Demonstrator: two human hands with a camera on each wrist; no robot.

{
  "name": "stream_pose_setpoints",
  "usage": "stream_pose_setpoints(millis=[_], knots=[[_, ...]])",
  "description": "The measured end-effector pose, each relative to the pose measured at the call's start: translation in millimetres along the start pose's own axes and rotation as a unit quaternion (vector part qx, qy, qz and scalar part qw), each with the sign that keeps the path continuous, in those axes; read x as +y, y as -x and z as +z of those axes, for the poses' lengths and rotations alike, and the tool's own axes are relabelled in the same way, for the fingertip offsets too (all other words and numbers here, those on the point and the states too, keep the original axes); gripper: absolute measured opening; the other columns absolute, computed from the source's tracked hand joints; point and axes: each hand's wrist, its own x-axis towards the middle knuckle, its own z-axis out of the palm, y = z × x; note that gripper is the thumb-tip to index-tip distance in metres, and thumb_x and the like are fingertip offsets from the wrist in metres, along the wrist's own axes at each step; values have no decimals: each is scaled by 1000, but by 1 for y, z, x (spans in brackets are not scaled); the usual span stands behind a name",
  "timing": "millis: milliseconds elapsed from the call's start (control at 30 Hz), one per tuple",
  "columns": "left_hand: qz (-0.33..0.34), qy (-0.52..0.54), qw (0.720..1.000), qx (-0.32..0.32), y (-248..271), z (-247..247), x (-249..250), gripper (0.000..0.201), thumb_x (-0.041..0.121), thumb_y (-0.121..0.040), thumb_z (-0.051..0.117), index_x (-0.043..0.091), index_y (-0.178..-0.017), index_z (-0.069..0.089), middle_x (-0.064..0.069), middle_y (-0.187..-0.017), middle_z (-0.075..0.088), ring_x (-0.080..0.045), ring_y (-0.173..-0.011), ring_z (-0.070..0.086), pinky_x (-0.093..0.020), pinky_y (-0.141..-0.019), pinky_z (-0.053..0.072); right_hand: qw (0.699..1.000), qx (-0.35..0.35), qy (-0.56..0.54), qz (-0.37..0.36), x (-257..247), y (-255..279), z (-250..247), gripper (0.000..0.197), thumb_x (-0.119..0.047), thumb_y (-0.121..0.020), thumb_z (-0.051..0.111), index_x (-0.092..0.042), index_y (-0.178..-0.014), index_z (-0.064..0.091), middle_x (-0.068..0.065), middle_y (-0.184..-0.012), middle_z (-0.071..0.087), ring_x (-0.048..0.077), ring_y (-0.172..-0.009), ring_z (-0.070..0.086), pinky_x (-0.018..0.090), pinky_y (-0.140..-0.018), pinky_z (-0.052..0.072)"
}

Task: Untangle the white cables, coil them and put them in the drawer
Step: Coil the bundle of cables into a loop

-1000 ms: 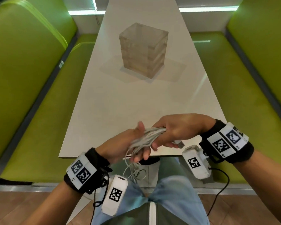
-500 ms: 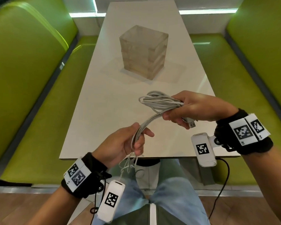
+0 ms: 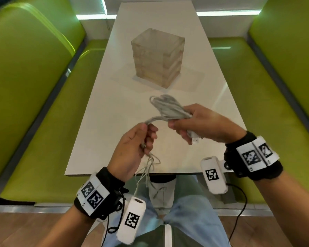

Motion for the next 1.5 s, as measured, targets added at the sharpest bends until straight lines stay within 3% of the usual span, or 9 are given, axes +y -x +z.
stream_pose_setpoints(millis=[200, 467, 600, 700, 800, 1000, 1133, 1300, 1500], knots=[[12, 89, 992, 94, -9, 1, 2, 30, 20, -101, 36, 8, -106, 63, -8, -104, 69, -17, -96, 65, -29, -93, 52, 996, 18, 86, -2, 10, -11, 36, 23, -25, -92, 59, -19, -71, 52, -2, -59, 57, 7, -47, 52, 20, -48, 45], [-32, 253, 962, 96, -15, 5, 10, 40, 31, -98, 36, 1, -118, 52, -12, -118, 67, -19, -99, 68, -36, -80, 57, 995, 13, 100, 8, 15, -20, 61, 35, -39, -68, 81, -15, -80, 59, -1, -66, 58, 9, -46, 51, 26, -45, 48], [-47, 247, 964, 89, -13, 4, 10, 41, 39, -88, 46, 3, -105, 54, -13, -106, 68, -23, -98, 68, -43, -86, 55, 995, 18, 97, -9, 21, -21, 61, 32, -32, -78, 75, -5, -90, 61, 8, -83, 57, 21, -60, 56, 31, -53, 50], [-16, 143, 989, 44, -7, 2, 14, 64, 56, -69, 70, 5, -105, 54, -16, -104, 65, -25, -101, 65, -41, -90, 53, 989, -15, 149, 20, 20, -20, 58, 21, -33, -84, 67, -15, -77, 61, 0, -67, 60, 14, -55, 53, 24, -54, 44], [18, 29, 998, 44, -6, -1, 12, 74, 37, -52, 91, 15, -113, 55, -13, -97, 67, -23, -87, 65, -37, -75, 57, 985, -56, 163, 20, 17, -19, 61, 17, -28, -90, 61, -18, -76, 63, -5, -70, 67, 14, -63, 61, 27, -63, 49], [45, -45, 995, 80, -2, 5, 13, 9, 9, -76, 71, 15, -78, 64, 0, -73, 60, -17, -69, 57, -30, -64, 49, 985, -113, 131, -9, 19, -14, 72, 29, -26, -92, 58, -26, -64, 52, -8, -61, 60, 3, -49, 53, 18, -57, 44], [26, 49, 998, 25, 0, 11, 16, 9, 3, -85, 60, 9, -81, 54, -16, -102, 71, -28, -101, 68, -36, -86, 54, 990, -139, 1, 2, 17, -10, 67, 15, -21, -93, 58, -18, -79, 61, -4, -71, 67, 6, -63, 61, 17, -62, 47], [16, 102, 994, 44, -2, 20, 24, 20, 22, -77, 66, 14, -68, 50, -2, -57, 54, -16, -52, 61, -31, -61, 57, 967, -173, -185, -28, 23, -8, 74, 12, -10, -93, 56, 1, -91, 61, 7, -77, 66, 23, -72, 65, 36, -76, 52], [-11, 98, 993, 65, -3, 20, 21, 31, 31, -76, 66, 17, -60, 44, 1, -49, 45, -16, -47, 56, -26, -45, 49, 937, -198, -288, -22, 32, -8, 83, 48, -51, -81, 62, -4, -85, 59, 0, -56, 53, 14, -48, 54, 33, -61, 52]])
